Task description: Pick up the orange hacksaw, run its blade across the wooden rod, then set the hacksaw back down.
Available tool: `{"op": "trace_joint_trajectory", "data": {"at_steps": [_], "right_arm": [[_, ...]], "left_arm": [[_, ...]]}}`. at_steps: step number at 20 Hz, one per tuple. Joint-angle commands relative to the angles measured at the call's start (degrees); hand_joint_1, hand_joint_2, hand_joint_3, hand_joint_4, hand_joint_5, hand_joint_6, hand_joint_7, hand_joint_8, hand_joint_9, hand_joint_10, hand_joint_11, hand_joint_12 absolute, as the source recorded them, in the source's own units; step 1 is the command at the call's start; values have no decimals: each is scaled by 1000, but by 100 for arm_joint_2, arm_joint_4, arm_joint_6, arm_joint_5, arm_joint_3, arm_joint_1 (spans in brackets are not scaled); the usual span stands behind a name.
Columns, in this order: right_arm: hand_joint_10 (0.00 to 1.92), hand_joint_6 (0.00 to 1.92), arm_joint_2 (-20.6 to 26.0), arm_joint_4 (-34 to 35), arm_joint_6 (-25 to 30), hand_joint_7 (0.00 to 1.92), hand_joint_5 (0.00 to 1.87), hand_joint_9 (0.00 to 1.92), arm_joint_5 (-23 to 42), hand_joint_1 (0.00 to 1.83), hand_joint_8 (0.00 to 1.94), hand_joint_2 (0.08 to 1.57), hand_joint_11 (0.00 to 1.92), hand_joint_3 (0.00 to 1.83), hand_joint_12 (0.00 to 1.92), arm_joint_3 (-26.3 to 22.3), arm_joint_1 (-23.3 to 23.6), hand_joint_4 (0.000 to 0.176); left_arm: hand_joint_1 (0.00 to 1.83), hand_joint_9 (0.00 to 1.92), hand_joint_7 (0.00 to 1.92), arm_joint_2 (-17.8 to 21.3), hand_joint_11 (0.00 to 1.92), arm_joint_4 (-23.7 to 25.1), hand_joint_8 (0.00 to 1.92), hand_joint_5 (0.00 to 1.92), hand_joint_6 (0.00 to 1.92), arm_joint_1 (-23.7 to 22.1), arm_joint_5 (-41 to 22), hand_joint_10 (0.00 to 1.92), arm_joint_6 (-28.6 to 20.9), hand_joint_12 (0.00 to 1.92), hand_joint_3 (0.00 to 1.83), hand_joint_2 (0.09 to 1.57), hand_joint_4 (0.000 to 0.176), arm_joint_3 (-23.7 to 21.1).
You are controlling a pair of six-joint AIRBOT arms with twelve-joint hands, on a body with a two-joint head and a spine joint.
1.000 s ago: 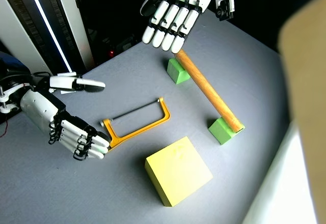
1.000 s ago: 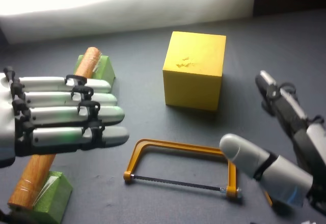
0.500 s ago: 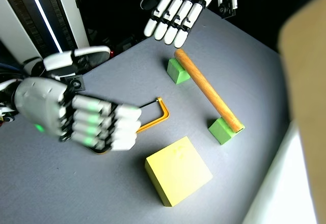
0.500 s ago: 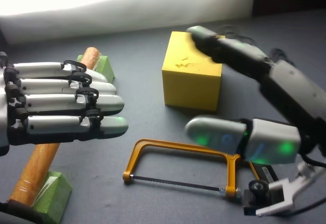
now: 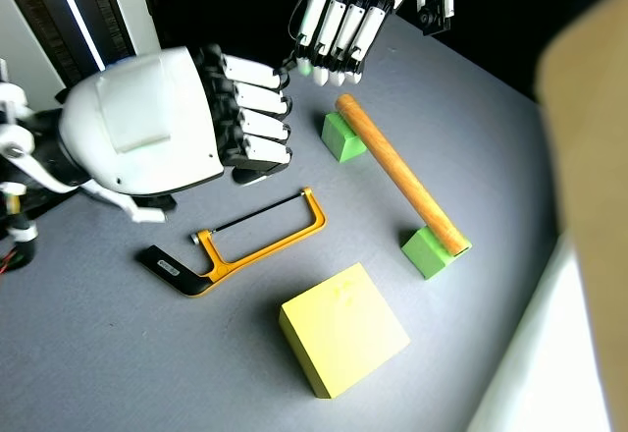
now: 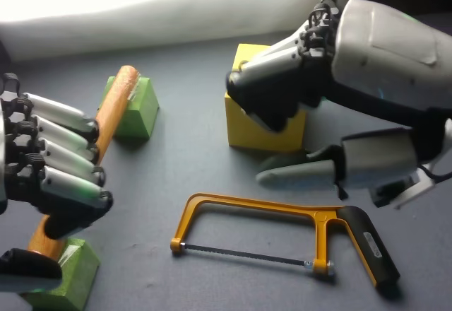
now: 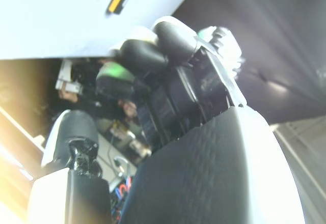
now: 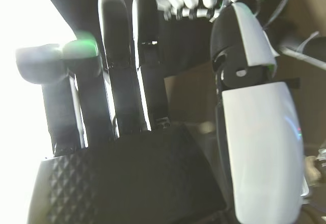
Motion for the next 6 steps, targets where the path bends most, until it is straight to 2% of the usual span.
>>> {"op": "trace_joint_trajectory", "data": {"at_steps": [1, 3, 4, 5, 6], "right_arm": [[1921, 1914, 14, 142, 29, 1057, 927, 1268, 731, 393, 1941, 1212, 1410, 12, 1921, -22, 56, 0], [1921, 1921, 58, -275, 65, 1170, 968, 1375, 772, 429, 1941, 1262, 1560, 10, 1921, -19, 49, 0], [1921, 1921, 88, -503, 163, 1287, 1031, 1506, 760, 396, 1941, 1327, 1690, 16, 1921, -20, 29, 0], [1921, 1921, 110, -657, 179, 1287, 1031, 1506, 775, 396, 1941, 1327, 1690, 16, 1921, -21, 13, 0], [1921, 1921, 145, -821, 179, 1357, 1108, 1546, 816, 336, 1941, 1367, 1727, 16, 1921, -23, -41, 0]], "left_arm": [[464, 890, 865, 40, 856, -401, 1904, 826, 1851, -27, -465, 1916, -1, 1920, 2, 1302, 0, 10], [389, 1079, 1015, 49, 1099, -401, 1920, 996, 1918, -24, -478, 1921, -1, 1921, 4, 1320, 0, 1], [259, 1287, 1198, 54, 1331, -401, 1921, 1173, 1921, -16, -493, 1921, -1, 1921, 12, 1368, 0, 2], [259, 1287, 1198, 55, 1331, -401, 1921, 1173, 1921, -11, -493, 1921, -1, 1921, 12, 1368, 0, 2], [165, 1407, 1326, 61, 1461, -401, 1921, 1295, 1921, -1, -496, 1921, -1, 1921, 23, 1409, 0, -2]]}}
